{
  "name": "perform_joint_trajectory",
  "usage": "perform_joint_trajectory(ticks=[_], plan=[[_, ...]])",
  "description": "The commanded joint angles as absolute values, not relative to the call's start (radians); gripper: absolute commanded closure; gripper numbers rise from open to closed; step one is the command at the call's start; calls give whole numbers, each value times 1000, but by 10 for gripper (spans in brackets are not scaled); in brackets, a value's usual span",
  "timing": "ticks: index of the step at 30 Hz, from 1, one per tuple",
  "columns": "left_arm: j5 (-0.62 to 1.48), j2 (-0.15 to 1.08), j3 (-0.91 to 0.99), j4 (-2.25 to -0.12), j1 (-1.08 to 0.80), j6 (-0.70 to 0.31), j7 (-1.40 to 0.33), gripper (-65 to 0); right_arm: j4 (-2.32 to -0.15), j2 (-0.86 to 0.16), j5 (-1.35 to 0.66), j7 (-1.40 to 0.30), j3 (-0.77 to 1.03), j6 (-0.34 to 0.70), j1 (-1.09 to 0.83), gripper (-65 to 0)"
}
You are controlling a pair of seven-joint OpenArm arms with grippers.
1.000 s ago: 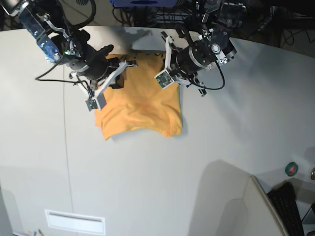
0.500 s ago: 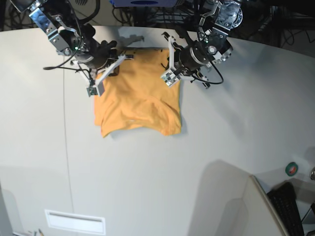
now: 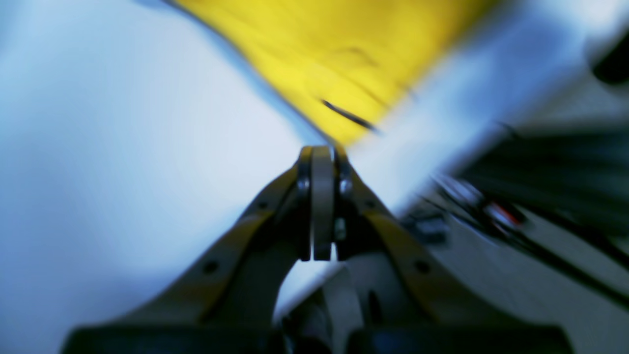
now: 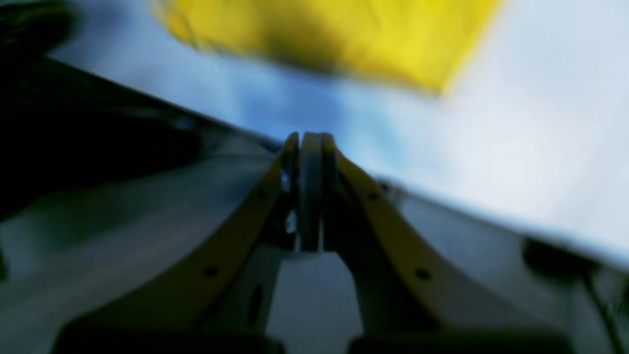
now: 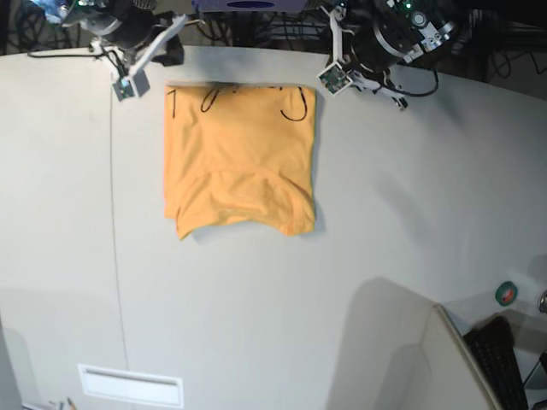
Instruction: Layout the t-shirt on the table in an organized manner, then fold the t-shirt properly
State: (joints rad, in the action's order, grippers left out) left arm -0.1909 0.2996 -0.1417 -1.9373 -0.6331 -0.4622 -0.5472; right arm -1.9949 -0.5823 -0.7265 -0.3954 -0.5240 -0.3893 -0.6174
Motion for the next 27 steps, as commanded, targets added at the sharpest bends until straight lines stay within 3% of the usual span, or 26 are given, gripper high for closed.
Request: perform_joint_trajectory(ticks=[1,7,11,17,21,24,27], plan=[[-191,315,-137,-1943,-665,-460,-538,0,-2009,-596,-727,-377,-496,-395,-664,0],[-191,381,-156,-1885,-777,-460,-538,0,-1982,-555,-727,-377,-426,-403,-931,0],[-191,398,-208,-1699,-777,-455,-533,0,-1770,-475,-722,-377,-427,-375,-949,0],[-191,326,-321,-1302,-685,-438,-361,0,-1363,-420,-725,-555,-426,-105,-756,0],[-191,226,-323,-1015,-599,-272,-220,0,-1007,-390,-673,-634,-429,97,-587,0],[-191,159,-328,-745,-507,-143,-81,0,-725,-343,-529,-539,-427,274,-461,0],[-191,67,-320,-377,-387,-119,114,0,-499,-280,-386,-317,-427,380,-386,0]])
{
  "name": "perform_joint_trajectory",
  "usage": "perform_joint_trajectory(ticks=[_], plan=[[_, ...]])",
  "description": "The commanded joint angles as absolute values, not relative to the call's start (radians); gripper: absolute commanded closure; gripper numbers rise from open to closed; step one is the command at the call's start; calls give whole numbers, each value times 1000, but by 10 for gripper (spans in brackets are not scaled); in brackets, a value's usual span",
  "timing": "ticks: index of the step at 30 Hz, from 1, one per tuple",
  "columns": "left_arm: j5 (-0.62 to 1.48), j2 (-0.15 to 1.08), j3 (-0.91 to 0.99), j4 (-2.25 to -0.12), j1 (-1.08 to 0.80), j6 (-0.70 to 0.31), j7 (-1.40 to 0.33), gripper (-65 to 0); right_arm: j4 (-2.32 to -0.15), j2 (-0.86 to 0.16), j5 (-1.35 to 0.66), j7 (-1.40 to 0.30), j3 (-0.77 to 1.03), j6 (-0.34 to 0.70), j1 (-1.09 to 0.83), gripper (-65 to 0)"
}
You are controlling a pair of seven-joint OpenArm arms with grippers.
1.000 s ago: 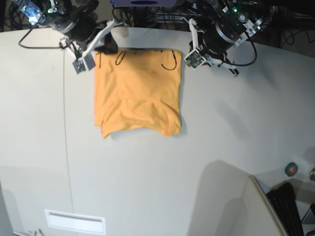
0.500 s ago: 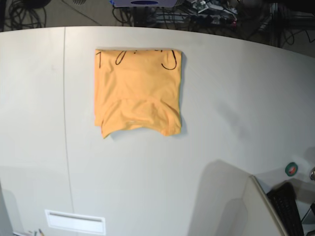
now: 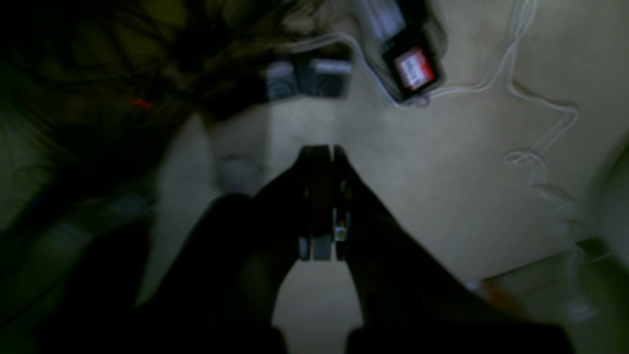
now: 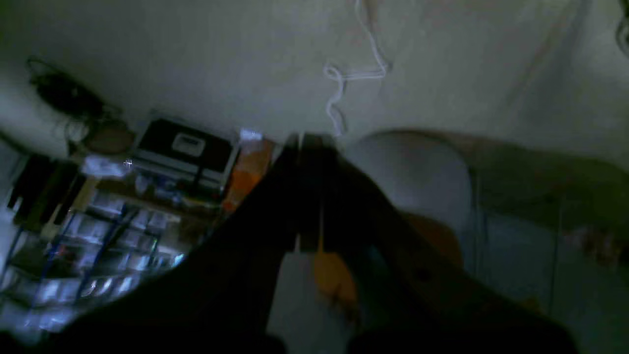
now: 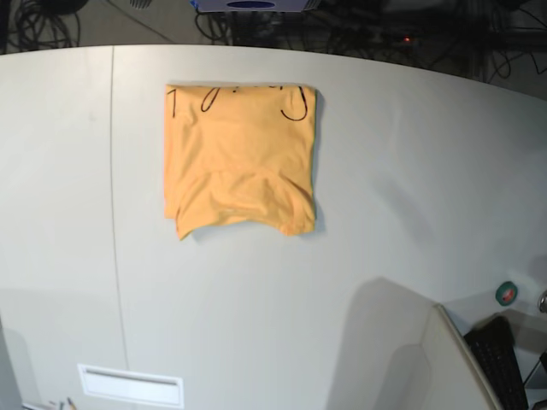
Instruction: Layout the t-shirt on the table in an organized manner, then fold the t-shirt properly
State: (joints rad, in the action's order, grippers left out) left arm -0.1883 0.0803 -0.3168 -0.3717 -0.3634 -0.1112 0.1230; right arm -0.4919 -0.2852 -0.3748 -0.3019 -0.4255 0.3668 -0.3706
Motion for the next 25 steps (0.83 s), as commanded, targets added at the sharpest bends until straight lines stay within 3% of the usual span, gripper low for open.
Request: perform_joint_trajectory(ticks=[1,4,8,15,25], plan=[[-191,38,-318,-248,-348,-119,197,0,-440,-259,-349,-237,-424,389,-375,0],[-191,-24,-317,0,-268,-119,479,0,-286,-199,-305,42,-423,387,-360,0],[-189,-41,-315,0,-263,-119,492,0,-157,-143,-305,274,-426,387,-346,0],[-47,-31,-325,-87,-236,-119,410,0,-153,-143,-308,311,-418,387,-297,0],[-38,31,-320,-74,-203,-119,404,0,-154,-99,-308,308,-424,387,-278,0]])
